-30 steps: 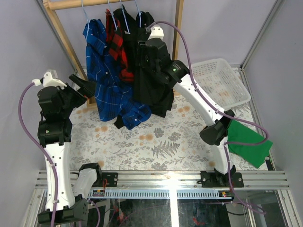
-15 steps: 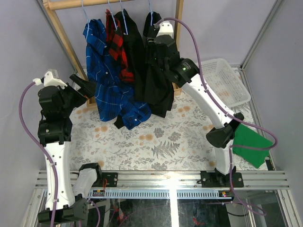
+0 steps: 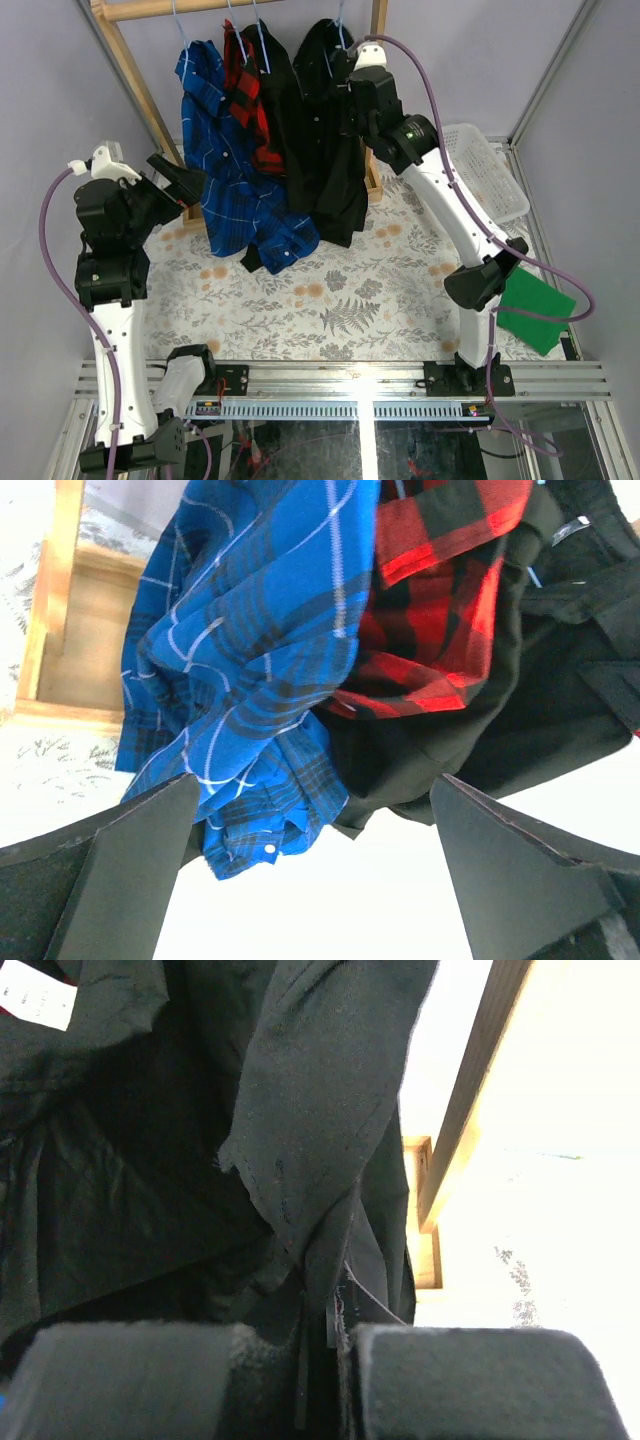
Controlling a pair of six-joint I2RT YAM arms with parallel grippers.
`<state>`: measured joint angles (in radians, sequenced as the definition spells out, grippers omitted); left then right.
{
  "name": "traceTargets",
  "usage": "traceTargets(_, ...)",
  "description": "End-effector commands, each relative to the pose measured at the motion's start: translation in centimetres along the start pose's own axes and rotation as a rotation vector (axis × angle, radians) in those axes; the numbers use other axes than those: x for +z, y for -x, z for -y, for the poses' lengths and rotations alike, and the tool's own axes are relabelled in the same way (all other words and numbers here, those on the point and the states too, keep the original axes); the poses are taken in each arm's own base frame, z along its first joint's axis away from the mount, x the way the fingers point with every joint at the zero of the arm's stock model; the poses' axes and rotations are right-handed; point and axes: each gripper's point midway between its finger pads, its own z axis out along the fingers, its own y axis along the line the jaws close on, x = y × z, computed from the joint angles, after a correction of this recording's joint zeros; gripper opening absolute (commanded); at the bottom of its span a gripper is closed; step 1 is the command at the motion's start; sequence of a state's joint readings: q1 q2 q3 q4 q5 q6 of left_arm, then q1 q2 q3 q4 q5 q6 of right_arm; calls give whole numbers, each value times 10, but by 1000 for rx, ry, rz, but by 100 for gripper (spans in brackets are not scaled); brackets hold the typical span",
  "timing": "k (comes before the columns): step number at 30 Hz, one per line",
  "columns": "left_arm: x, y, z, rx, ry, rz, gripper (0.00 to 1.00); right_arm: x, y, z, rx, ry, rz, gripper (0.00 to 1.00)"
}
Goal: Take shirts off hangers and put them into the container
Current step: Pick up the hanger from the clothesline.
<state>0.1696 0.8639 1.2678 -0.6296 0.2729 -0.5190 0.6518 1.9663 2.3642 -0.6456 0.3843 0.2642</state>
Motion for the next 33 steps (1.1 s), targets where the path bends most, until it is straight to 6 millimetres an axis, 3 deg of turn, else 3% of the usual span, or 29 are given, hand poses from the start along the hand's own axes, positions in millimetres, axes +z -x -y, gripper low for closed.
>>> traceTargets(1,-18,13,33,59,-124,6,100,-31,64,22,-22,2,181,0)
traceTargets(8,-26,12,53,83,-227,-19,100,-37,99,14,-92,89,357,0)
traceTargets(12,-29,5,63,90,-291,-55,100,-43,106,8,-114,128,377,0)
traceTargets(19,-30,-10,78,86,-416,-137,100,-70,127,9,-110,158,441,0)
traceTargets(24,-34,-15,89,69,-484,-198,100,-87,128,9,-138,182,411,0)
traceTargets(33,-30,-7,80,58,-408,-138,100,-125,108,12,-140,258,398,0)
